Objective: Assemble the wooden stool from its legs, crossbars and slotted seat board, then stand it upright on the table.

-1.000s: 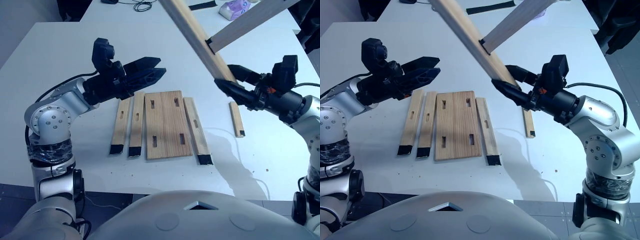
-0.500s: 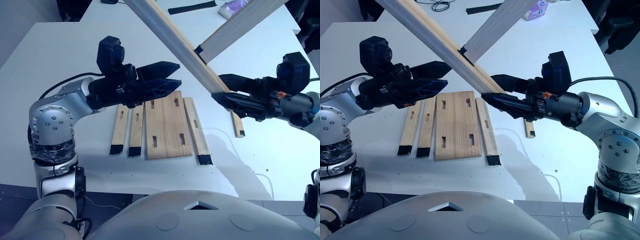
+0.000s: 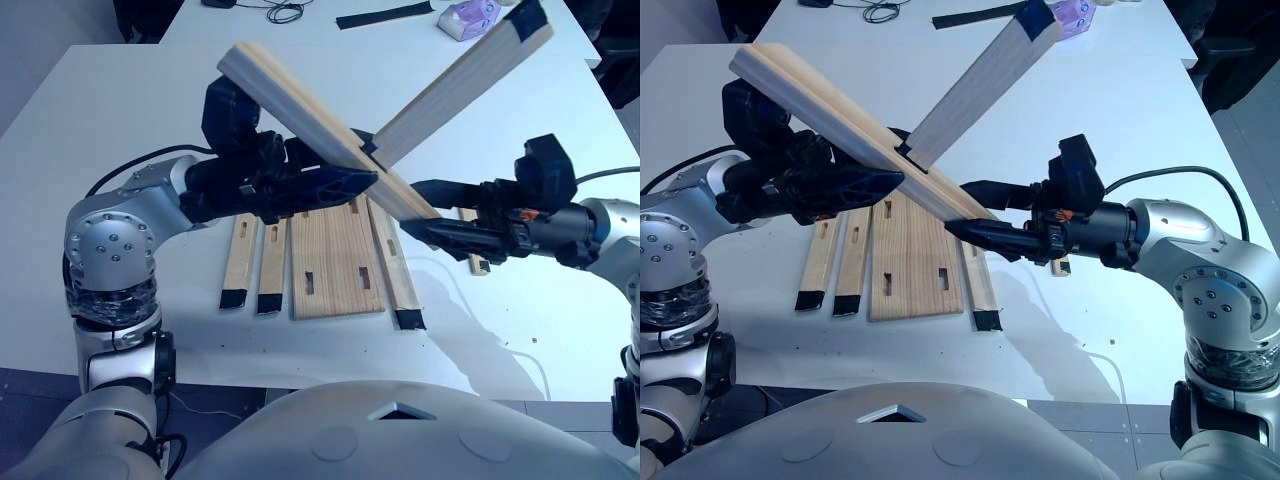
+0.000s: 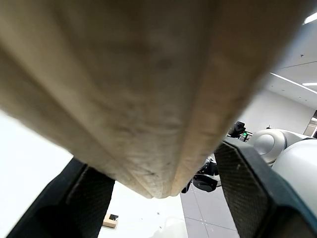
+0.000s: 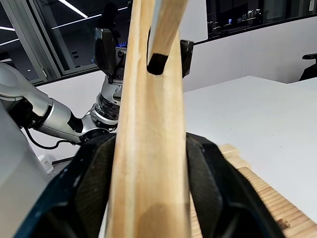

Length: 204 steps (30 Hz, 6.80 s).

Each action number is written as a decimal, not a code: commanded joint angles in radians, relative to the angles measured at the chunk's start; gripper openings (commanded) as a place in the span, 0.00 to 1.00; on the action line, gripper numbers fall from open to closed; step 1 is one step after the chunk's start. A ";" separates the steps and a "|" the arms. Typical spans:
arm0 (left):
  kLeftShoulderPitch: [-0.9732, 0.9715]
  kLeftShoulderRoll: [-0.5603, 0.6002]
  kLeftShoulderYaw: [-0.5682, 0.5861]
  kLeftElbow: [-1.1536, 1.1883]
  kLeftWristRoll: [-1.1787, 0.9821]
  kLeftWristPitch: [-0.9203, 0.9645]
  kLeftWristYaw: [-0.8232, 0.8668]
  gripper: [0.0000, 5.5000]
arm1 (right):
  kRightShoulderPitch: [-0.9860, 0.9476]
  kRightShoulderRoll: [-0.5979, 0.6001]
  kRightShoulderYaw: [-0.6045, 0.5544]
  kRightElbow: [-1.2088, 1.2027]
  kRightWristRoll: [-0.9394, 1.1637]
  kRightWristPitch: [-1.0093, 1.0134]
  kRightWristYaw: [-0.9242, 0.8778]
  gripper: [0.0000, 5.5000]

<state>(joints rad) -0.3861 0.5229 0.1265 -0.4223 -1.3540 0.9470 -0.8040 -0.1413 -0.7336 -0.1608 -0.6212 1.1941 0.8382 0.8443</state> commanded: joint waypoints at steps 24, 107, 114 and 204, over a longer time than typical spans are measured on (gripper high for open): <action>0.007 0.057 -0.023 0.002 0.028 0.006 -0.074 0.39 | 0.033 -0.085 0.047 -0.028 -0.128 -0.050 0.108 0.39; 0.547 0.468 0.049 -0.092 0.681 -0.606 -0.534 0.38 | 0.455 -0.081 -0.085 -0.015 -0.513 -0.329 0.062 0.98; 0.548 0.485 0.046 -0.084 0.682 -0.625 -0.551 0.38 | 0.451 -0.076 -0.077 -0.015 -0.519 -0.333 0.056 0.98; 0.309 0.429 -0.195 0.125 0.913 -0.519 -0.306 0.57 | 0.427 -0.063 0.028 -0.004 -0.621 -0.381 0.080 0.98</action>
<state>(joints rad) -0.1007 0.9047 -0.1404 -0.2722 -0.4145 0.3815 -1.1133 0.2614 -0.7949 -0.1179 -0.6100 0.5857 0.4696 0.9306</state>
